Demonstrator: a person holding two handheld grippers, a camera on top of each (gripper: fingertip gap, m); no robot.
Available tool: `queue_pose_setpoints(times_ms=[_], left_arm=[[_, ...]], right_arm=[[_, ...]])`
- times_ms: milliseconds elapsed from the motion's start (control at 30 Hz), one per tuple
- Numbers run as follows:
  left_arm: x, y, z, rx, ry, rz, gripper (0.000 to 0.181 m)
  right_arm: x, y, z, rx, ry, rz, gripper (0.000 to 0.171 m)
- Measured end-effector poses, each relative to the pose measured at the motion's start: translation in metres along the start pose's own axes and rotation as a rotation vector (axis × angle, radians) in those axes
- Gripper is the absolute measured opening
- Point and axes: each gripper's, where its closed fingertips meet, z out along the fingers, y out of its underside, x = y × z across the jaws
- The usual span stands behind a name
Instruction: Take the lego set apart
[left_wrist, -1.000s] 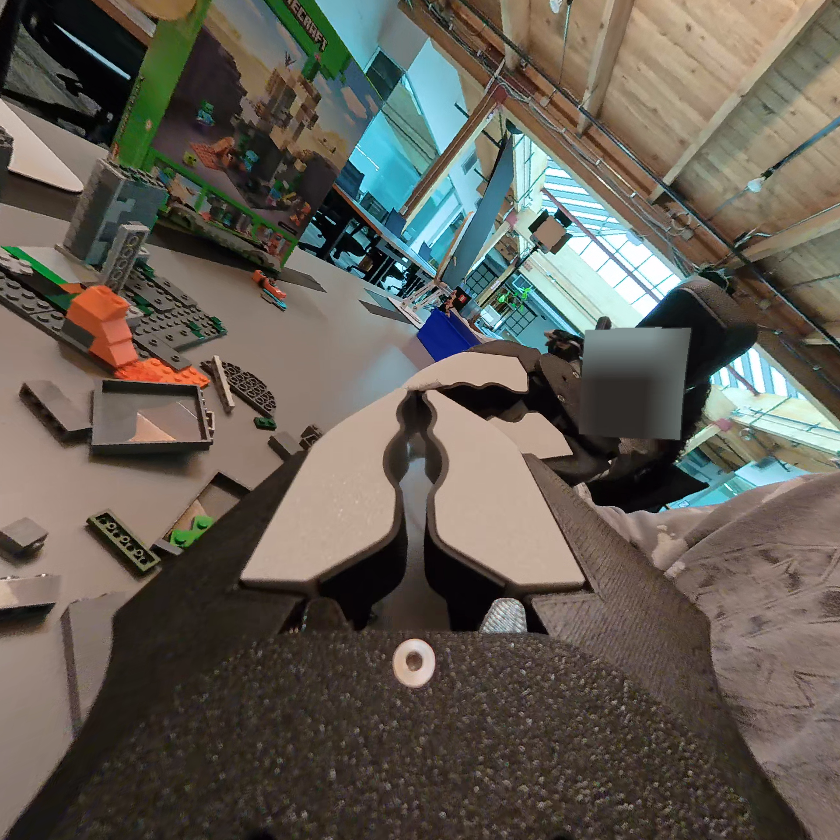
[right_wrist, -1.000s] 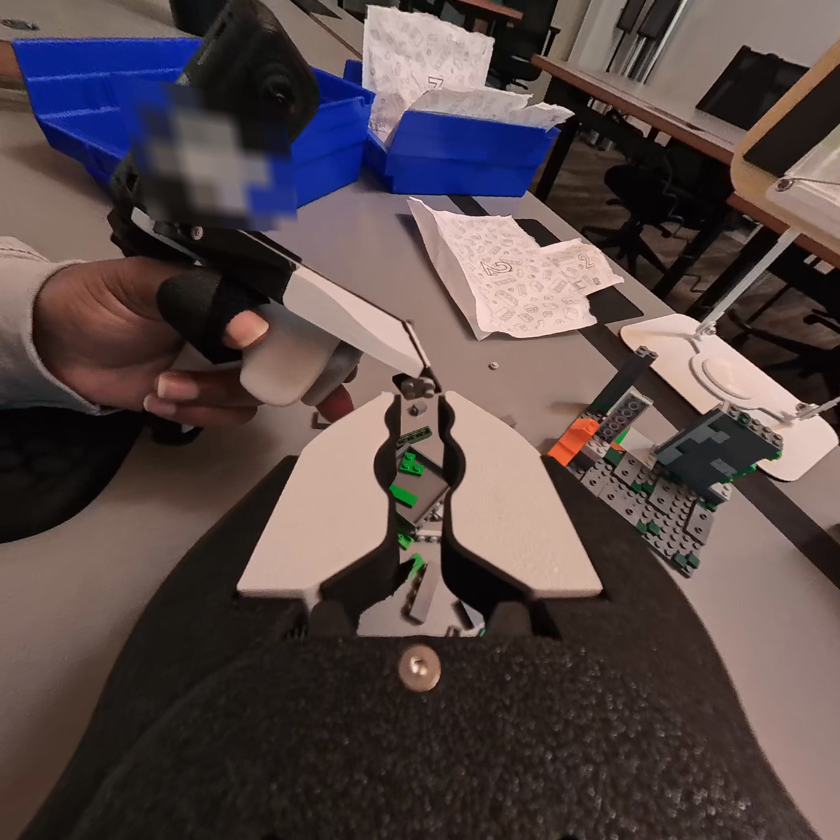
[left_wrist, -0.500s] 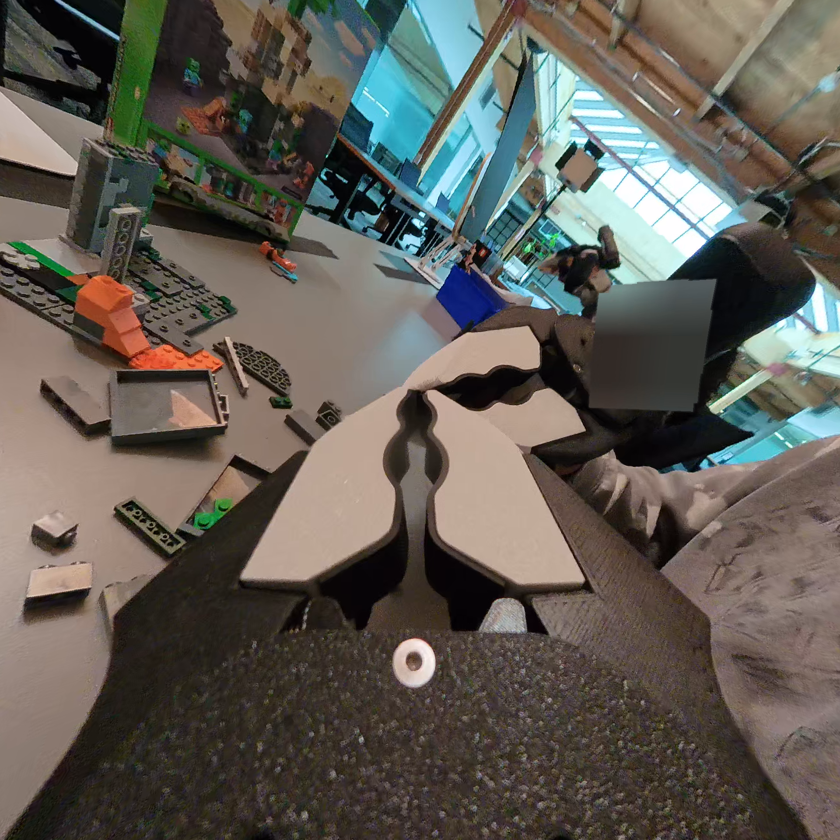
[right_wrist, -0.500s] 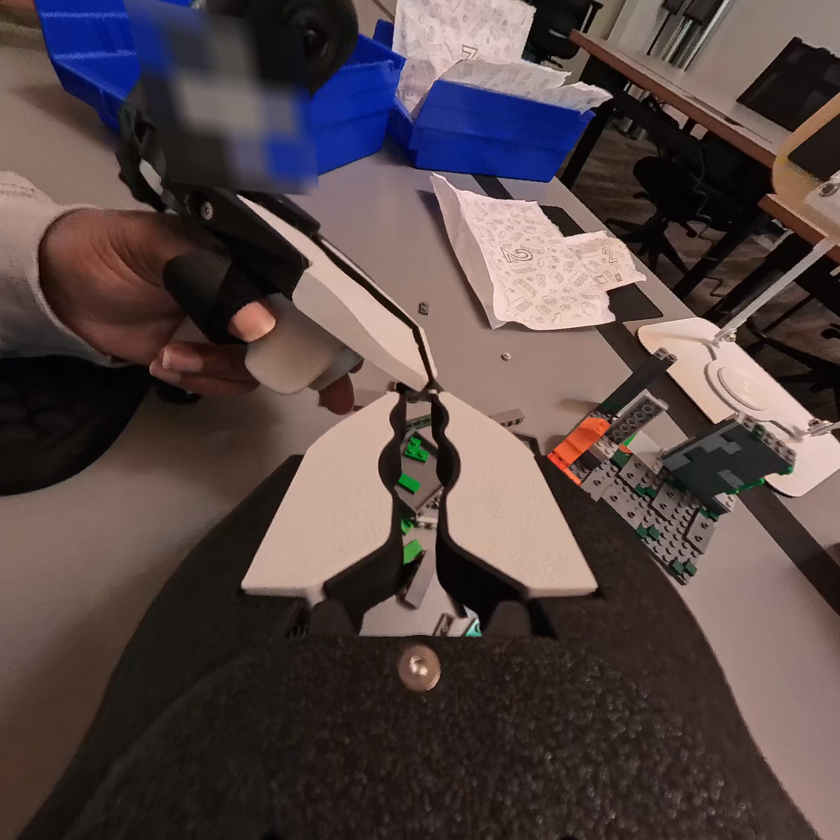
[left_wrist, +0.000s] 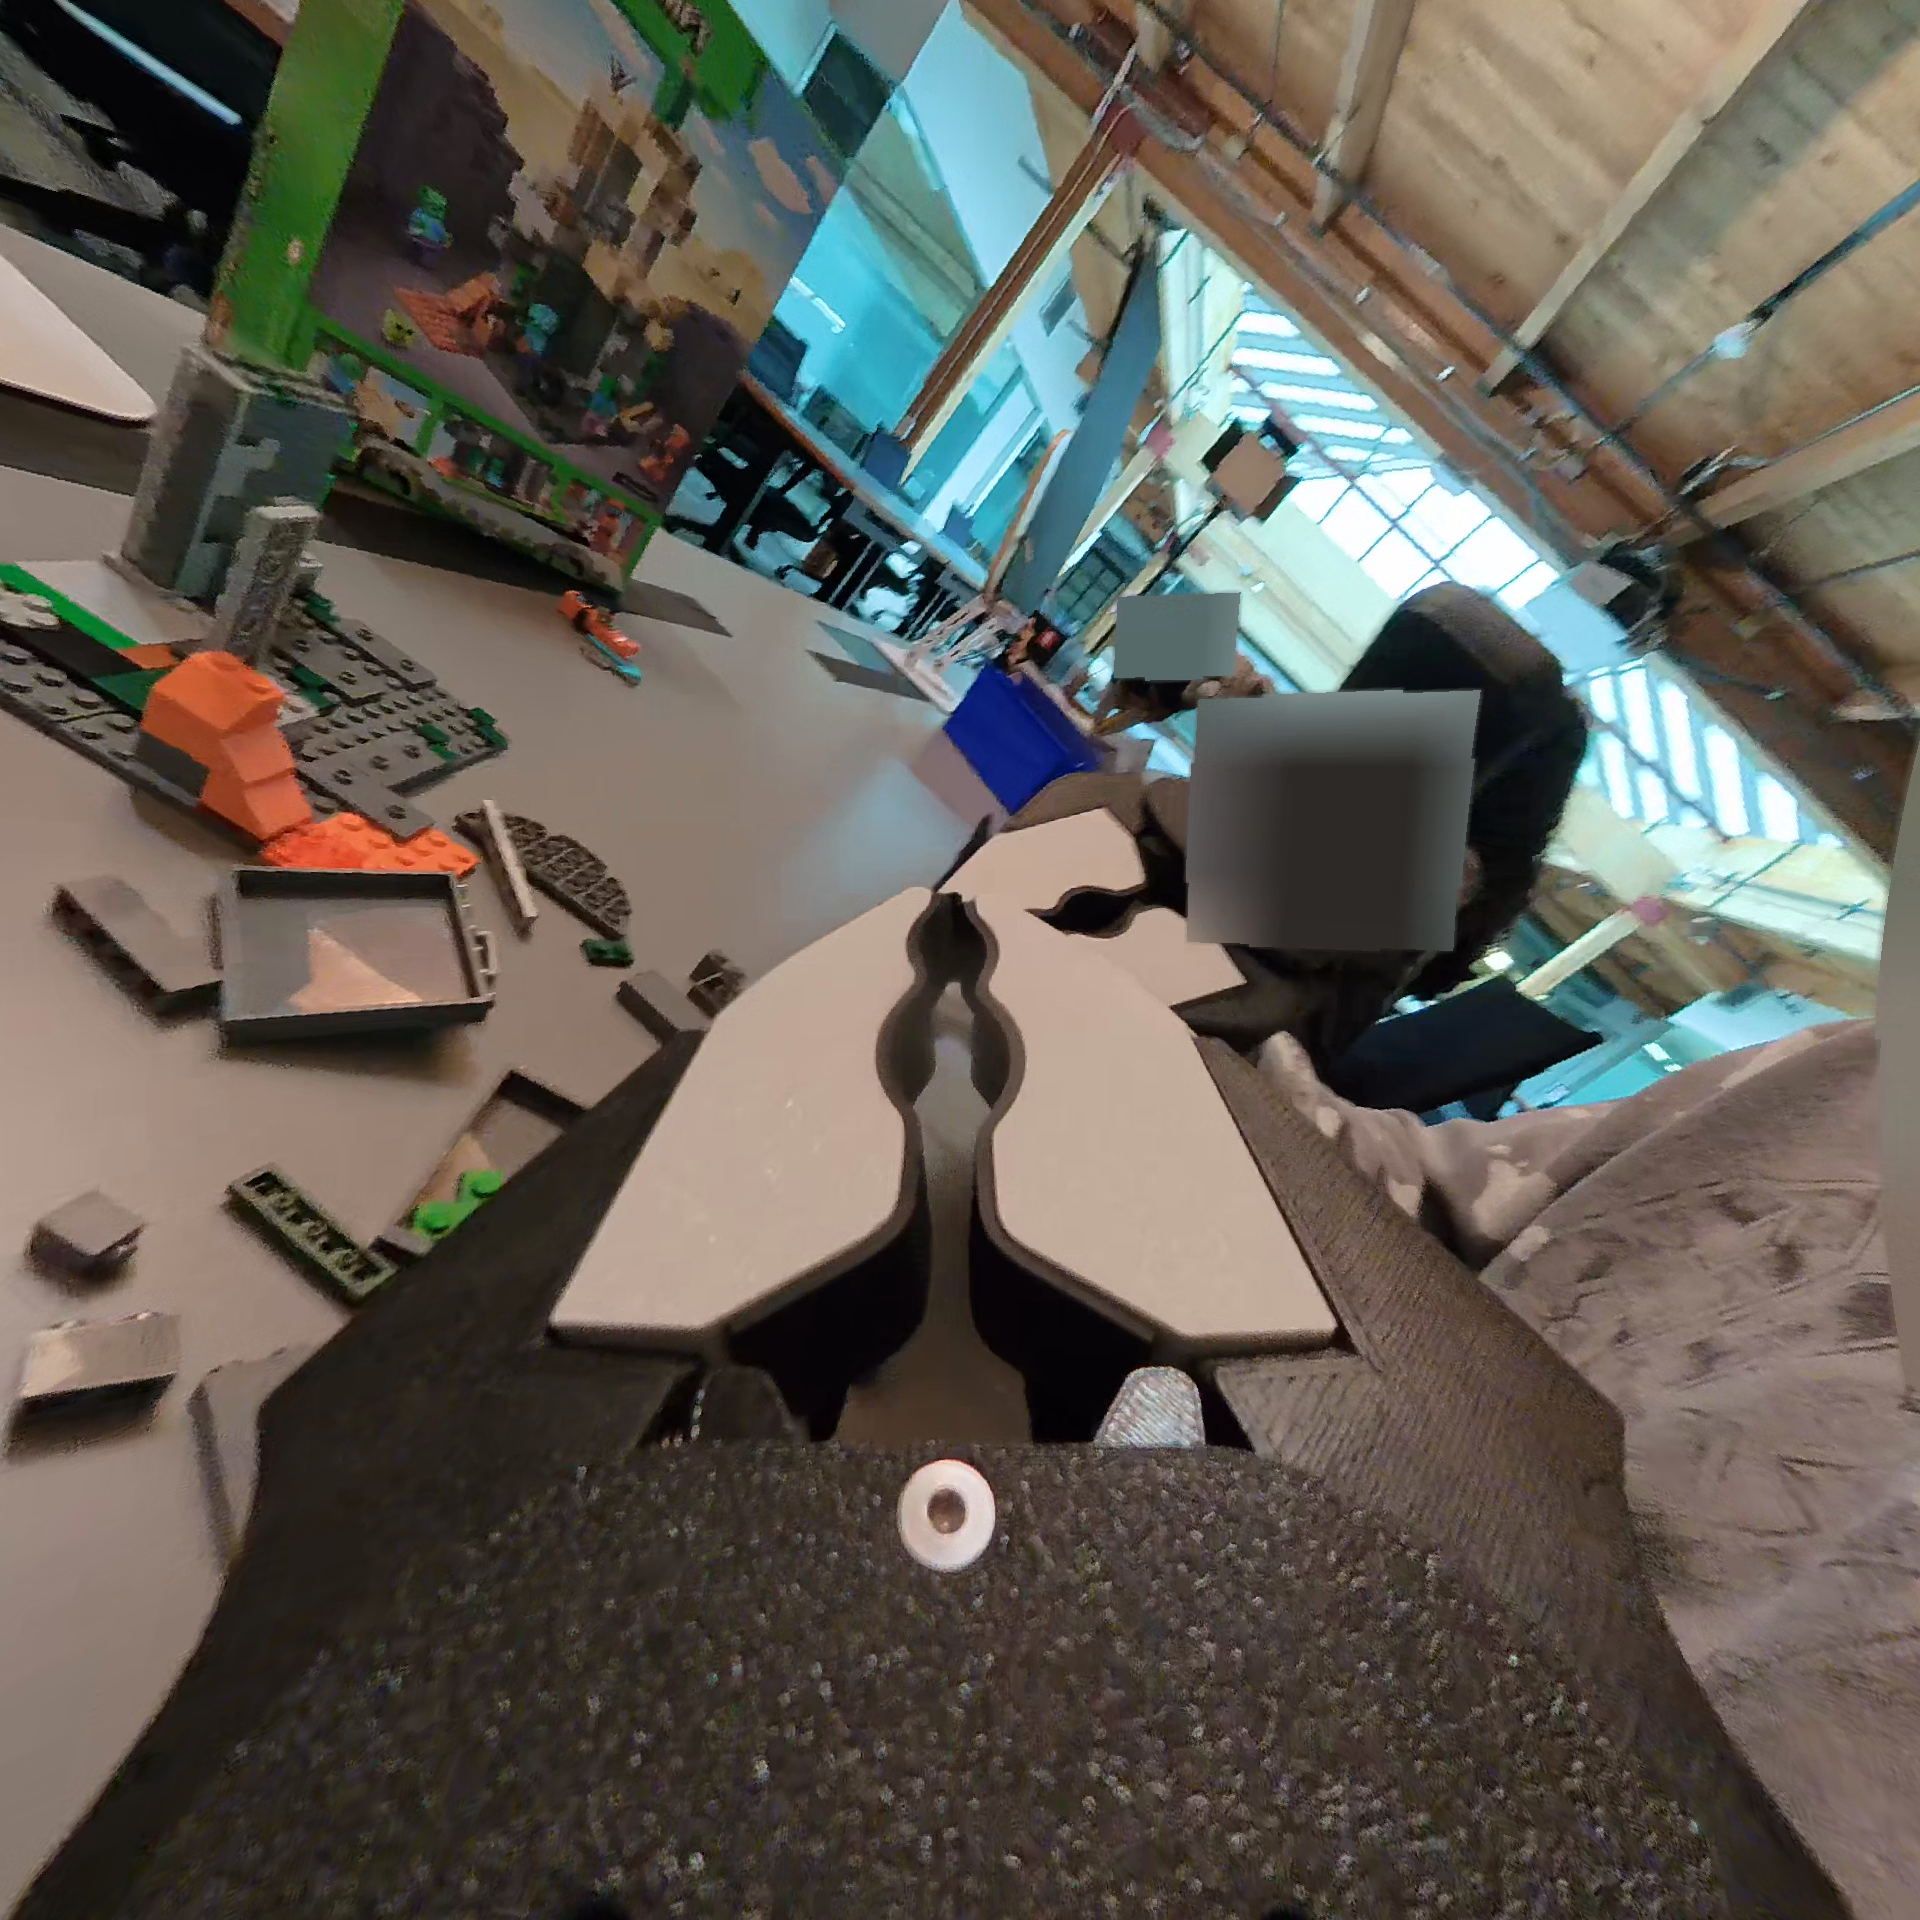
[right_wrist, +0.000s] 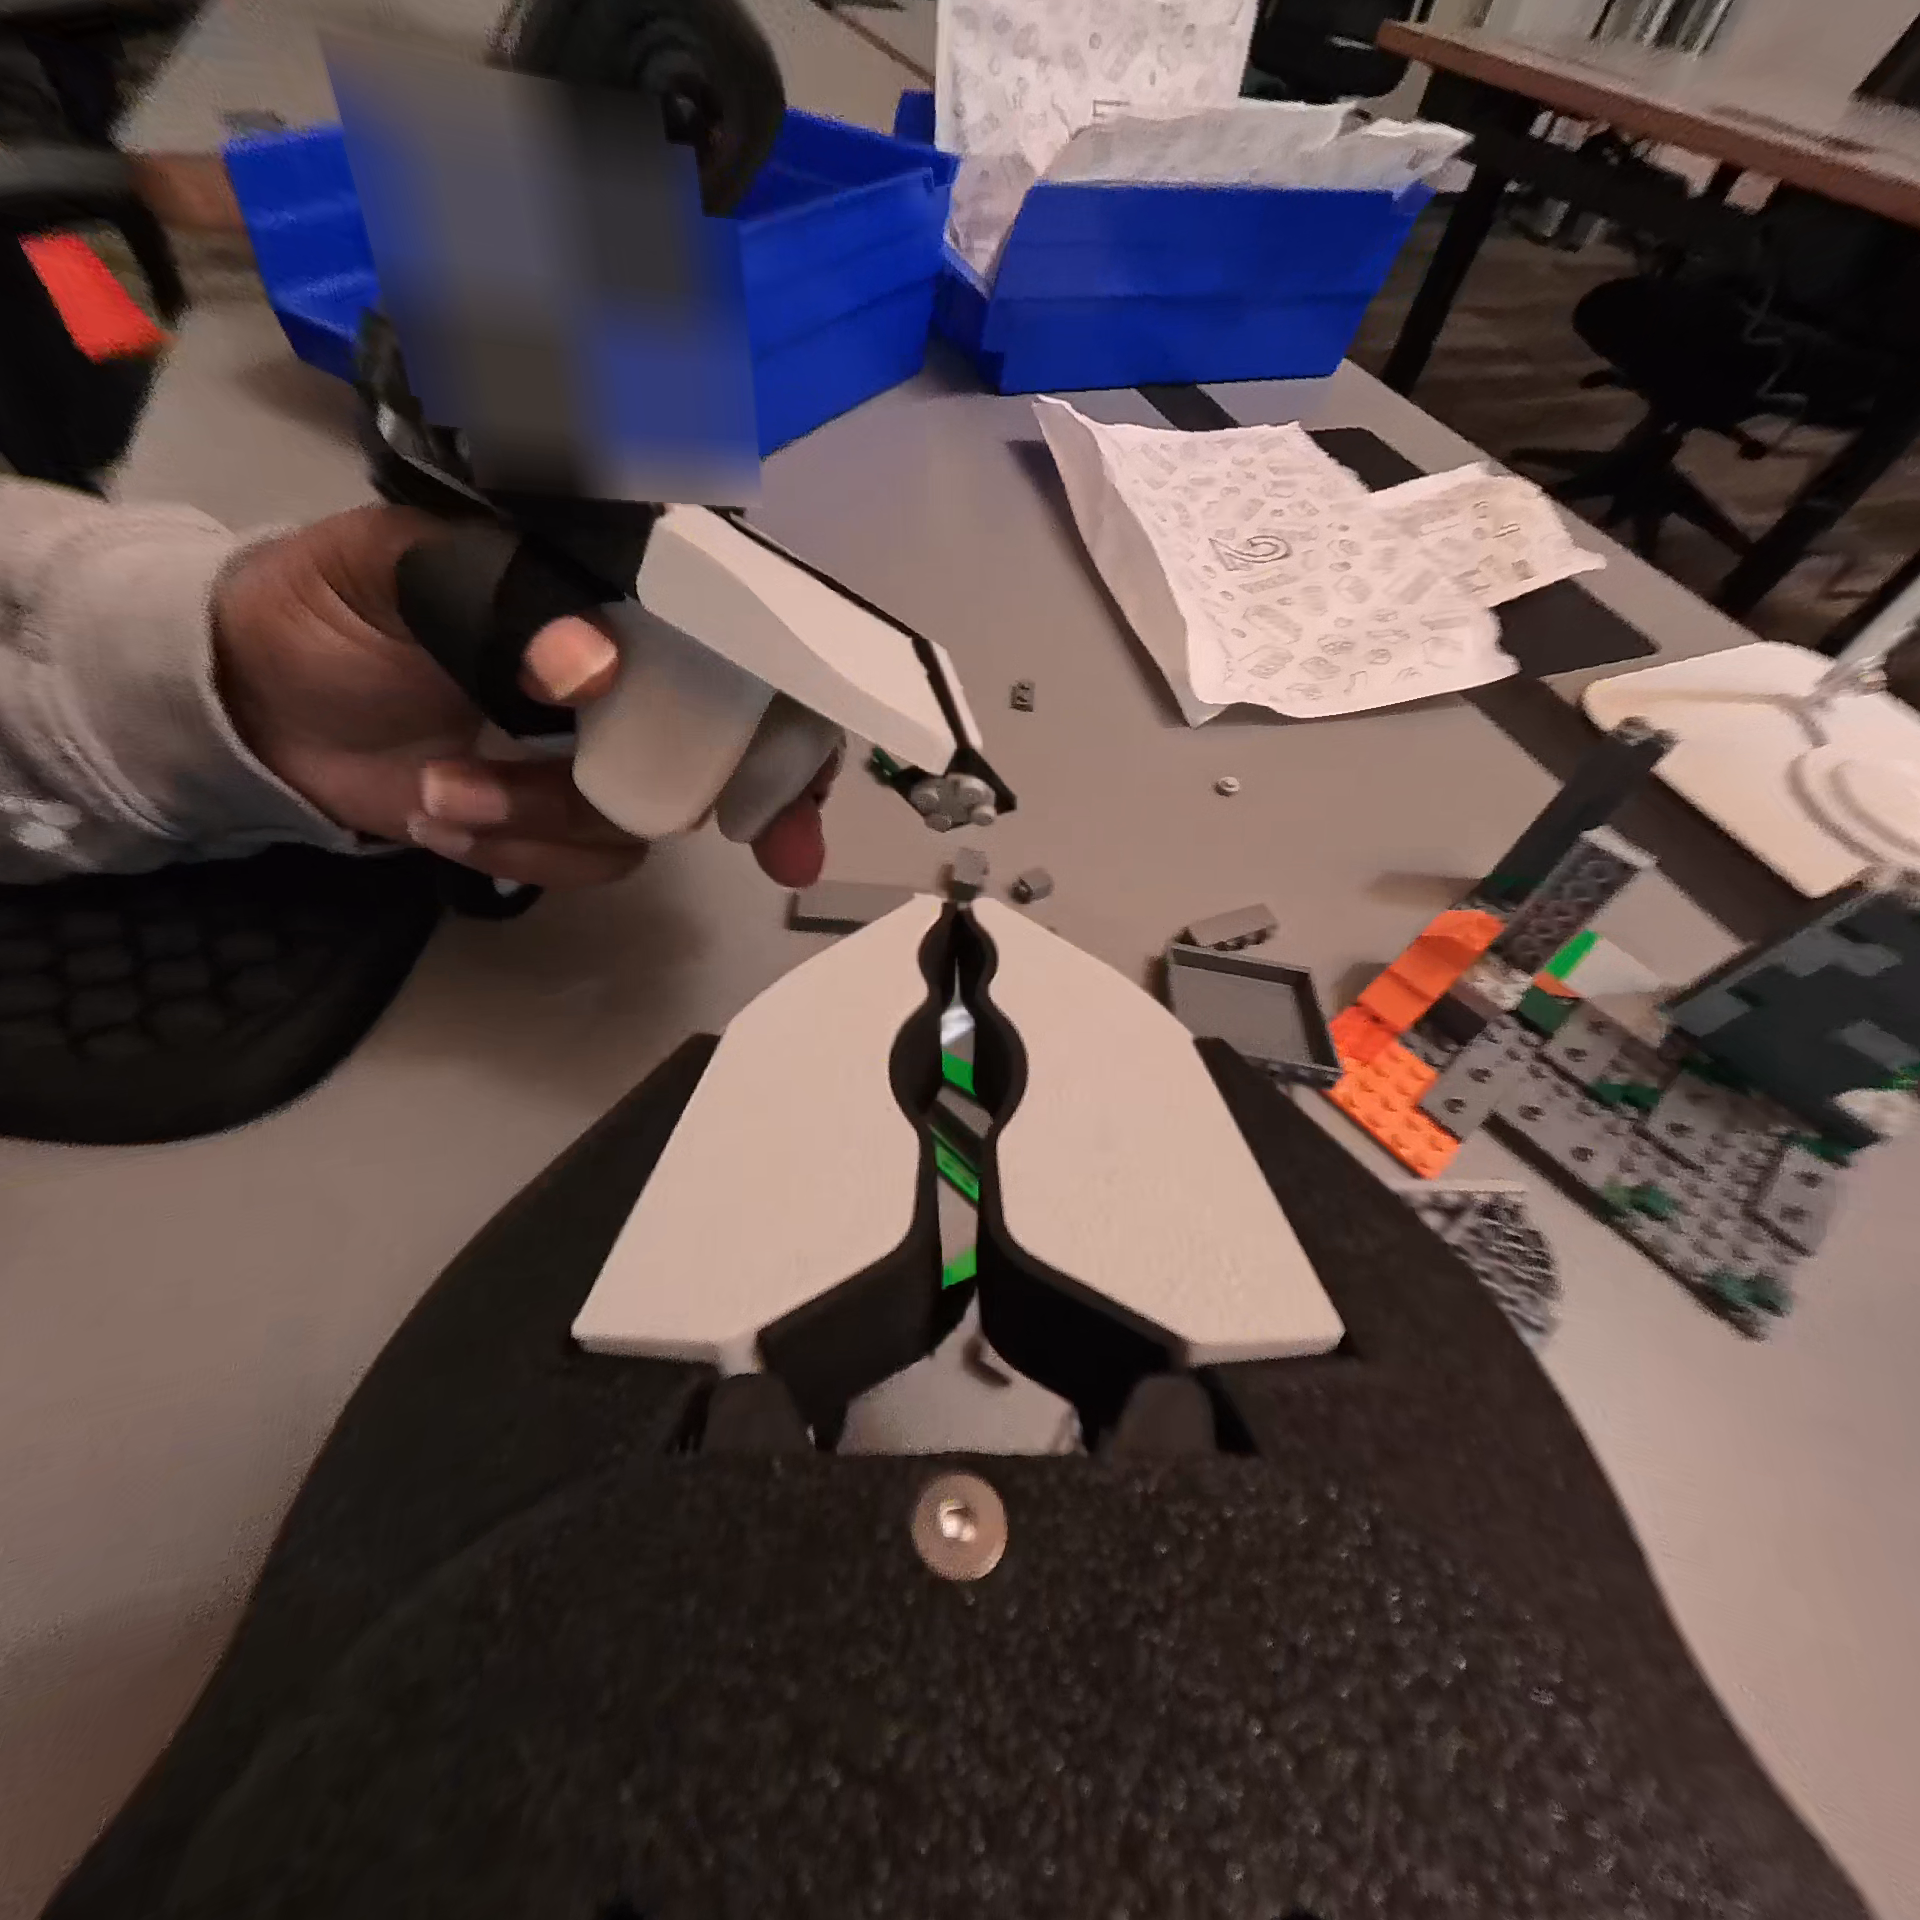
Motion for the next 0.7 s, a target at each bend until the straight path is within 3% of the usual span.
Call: queue_pose_setpoints(times_ms=[133,333,700], left_arm=[[0.006,-0.003,-0.001,0.03,0.067,-0.059,0.001],[0.013,-0.002,0.001,0.028,0.101,-0.043,0.001],[0.014,0.0,0.002,0.03,0.107,-0.044,0.001]], right_arm=[[-0.007,-0.01,-0.001,0.091,-0.133,0.191,0.011],[-0.011,-0.02,-0.006,0.157,-0.222,0.313,0.001],[-0.009,-0.02,-0.004,0.158,-0.207,0.354,0.003]])
